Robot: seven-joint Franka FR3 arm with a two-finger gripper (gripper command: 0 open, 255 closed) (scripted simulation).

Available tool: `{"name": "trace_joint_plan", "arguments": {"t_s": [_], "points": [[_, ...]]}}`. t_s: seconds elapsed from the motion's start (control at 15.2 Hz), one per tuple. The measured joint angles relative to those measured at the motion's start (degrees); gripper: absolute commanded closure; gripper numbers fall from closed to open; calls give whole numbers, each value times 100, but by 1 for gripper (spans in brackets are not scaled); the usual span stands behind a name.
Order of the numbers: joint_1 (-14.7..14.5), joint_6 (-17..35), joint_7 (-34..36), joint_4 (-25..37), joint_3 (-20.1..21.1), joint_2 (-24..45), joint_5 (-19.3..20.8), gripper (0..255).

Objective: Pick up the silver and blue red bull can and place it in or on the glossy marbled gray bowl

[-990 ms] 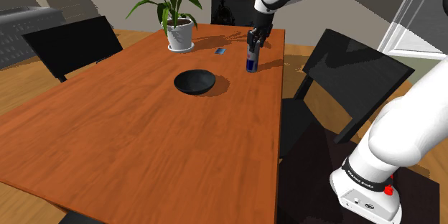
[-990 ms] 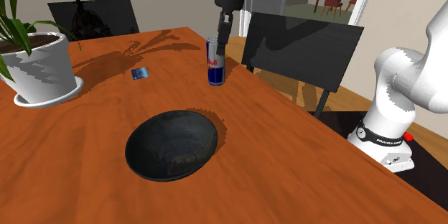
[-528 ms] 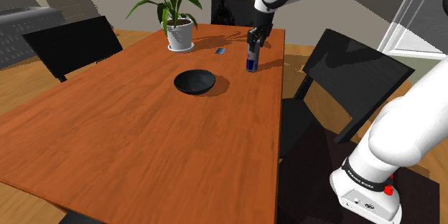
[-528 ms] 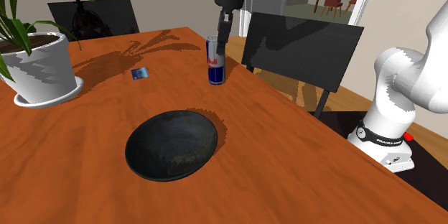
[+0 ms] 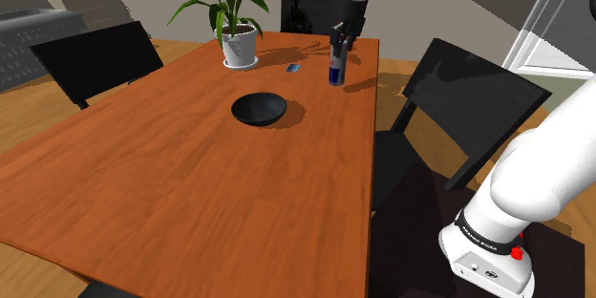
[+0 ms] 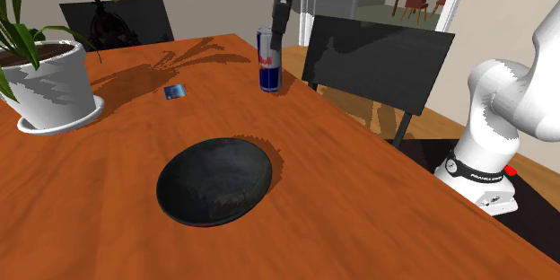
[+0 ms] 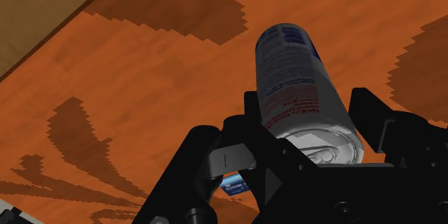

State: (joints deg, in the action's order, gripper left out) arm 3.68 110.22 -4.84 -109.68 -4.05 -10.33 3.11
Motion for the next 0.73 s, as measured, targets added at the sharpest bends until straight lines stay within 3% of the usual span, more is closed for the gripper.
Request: {"name": "trace_joint_plan", "arguments": {"t_s": [0.73], "points": [[-8, -856, -33, 997, 8, 141, -21, 255]]}}
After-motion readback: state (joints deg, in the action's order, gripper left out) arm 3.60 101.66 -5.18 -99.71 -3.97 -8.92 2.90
